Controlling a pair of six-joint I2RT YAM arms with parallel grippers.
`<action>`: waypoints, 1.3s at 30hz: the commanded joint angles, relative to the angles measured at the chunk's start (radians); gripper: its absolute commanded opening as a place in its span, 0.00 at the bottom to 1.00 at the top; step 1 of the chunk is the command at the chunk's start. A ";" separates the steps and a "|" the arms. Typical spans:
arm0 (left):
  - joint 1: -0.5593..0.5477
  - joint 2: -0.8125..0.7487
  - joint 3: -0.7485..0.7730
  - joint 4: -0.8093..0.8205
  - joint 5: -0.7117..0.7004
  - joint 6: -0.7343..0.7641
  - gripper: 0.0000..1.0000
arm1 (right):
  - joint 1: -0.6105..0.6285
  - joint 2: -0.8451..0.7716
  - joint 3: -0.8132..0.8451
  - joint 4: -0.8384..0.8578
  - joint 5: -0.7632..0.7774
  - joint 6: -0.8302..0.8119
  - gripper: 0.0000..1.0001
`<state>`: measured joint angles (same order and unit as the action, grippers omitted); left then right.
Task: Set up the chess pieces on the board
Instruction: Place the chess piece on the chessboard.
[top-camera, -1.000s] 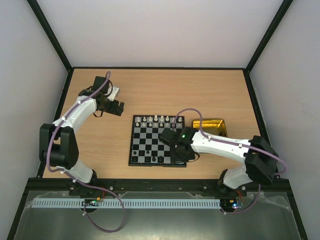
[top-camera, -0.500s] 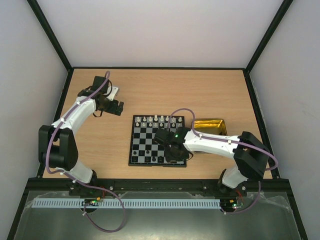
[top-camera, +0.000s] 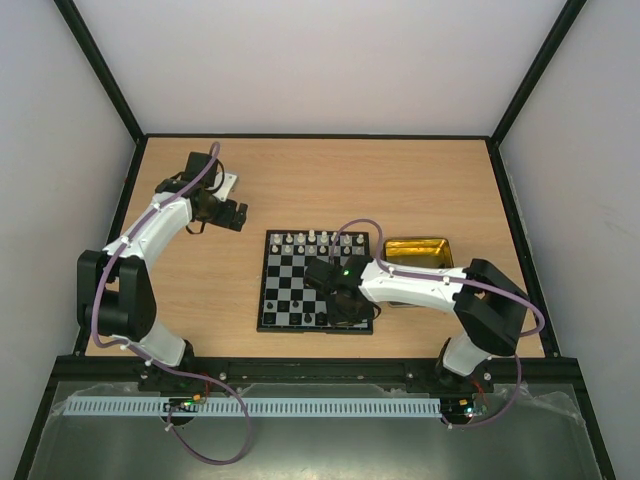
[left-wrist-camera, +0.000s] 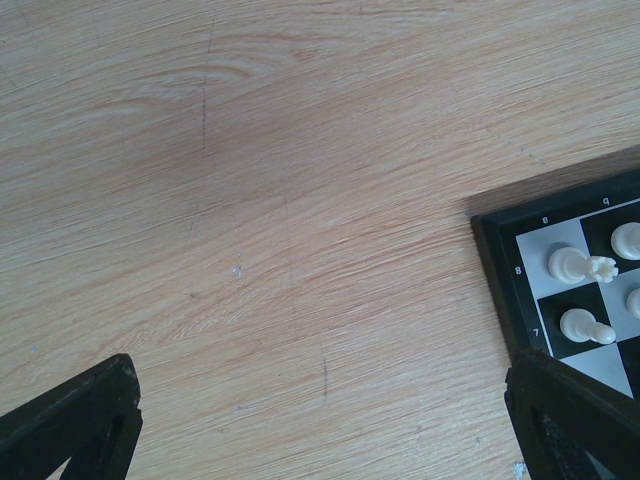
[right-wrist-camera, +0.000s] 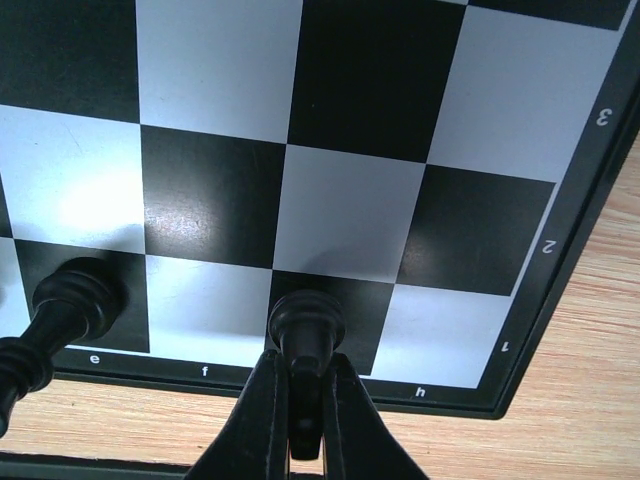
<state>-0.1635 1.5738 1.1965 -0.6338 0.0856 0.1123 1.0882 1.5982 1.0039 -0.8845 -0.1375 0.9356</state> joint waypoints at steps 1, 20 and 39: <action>-0.004 -0.007 0.001 -0.005 0.000 0.008 0.99 | 0.007 0.018 0.024 -0.003 0.001 0.007 0.02; -0.004 0.000 0.003 -0.003 -0.001 0.006 0.99 | 0.000 0.016 -0.015 0.014 -0.020 0.016 0.02; -0.004 0.011 0.009 -0.004 -0.003 0.006 0.99 | -0.023 0.003 -0.052 0.033 -0.039 0.020 0.04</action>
<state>-0.1635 1.5742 1.1965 -0.6338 0.0856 0.1123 1.0725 1.6096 0.9730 -0.8509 -0.1852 0.9470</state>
